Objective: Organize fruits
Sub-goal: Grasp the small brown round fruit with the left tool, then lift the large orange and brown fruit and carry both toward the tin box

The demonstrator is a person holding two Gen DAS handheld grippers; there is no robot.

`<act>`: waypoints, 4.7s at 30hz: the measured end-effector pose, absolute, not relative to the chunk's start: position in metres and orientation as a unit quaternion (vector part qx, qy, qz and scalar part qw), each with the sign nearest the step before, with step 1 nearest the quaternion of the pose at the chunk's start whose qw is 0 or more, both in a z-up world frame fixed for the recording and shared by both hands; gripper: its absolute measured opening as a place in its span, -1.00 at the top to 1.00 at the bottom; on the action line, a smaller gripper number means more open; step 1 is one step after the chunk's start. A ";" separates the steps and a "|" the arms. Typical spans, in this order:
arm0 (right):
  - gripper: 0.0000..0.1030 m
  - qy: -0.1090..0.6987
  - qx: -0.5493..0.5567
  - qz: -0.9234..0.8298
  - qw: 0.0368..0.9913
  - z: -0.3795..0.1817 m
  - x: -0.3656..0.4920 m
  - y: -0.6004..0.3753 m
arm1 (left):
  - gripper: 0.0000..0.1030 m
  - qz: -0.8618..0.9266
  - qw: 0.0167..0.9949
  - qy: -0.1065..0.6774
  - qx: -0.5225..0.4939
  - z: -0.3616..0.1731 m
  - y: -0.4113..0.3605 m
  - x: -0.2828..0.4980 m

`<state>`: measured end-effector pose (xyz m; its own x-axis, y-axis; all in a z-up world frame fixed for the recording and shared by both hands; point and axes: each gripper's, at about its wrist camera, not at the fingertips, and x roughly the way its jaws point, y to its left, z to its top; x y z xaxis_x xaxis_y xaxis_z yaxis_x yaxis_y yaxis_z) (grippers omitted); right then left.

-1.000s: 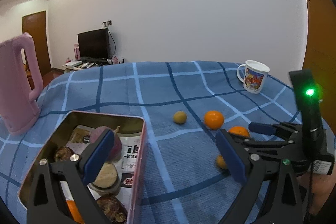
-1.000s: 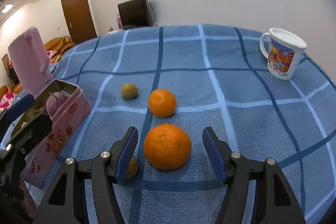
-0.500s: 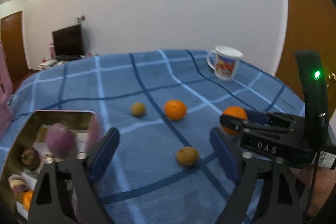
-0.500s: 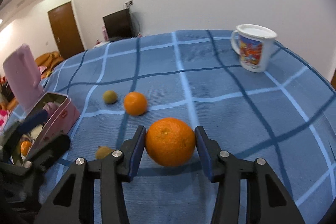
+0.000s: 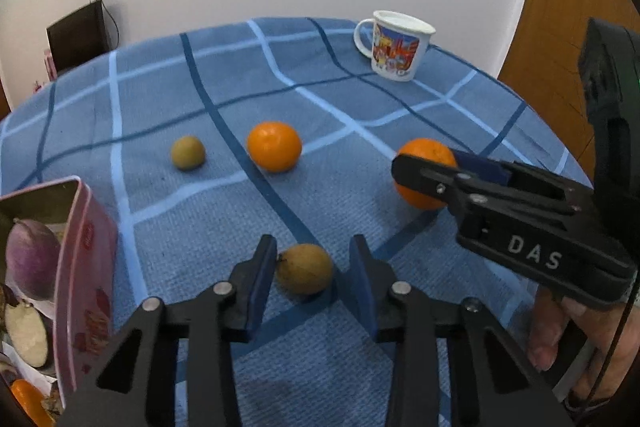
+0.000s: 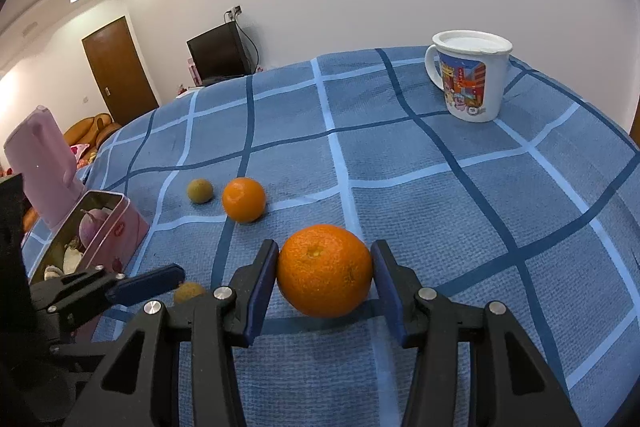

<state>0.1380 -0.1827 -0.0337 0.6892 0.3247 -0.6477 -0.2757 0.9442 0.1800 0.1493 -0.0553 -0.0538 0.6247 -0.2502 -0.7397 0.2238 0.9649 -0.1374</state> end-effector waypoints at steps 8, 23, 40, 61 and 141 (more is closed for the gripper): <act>0.04 0.351 0.046 0.171 0.920 -0.032 0.136 -0.188 | 0.42 -0.137 0.907 0.397 -0.043 -0.052 -0.042 0.142; 0.04 0.314 0.028 0.189 0.930 -0.023 0.122 -0.181 | 0.42 -0.116 0.935 0.333 -0.043 -0.036 -0.035 0.124; 0.04 0.281 0.023 0.200 0.938 -0.015 0.111 -0.181 | 0.42 -0.099 0.950 0.294 -0.035 -0.028 -0.033 0.111; 0.04 0.233 0.018 0.203 0.951 -0.006 0.093 -0.182 | 0.42 -0.085 0.964 0.250 -0.018 -0.019 -0.035 0.094; 0.04 0.151 -0.035 0.265 0.952 0.006 0.043 -0.127 | 0.42 -0.033 0.985 0.168 -0.012 -0.005 0.000 0.048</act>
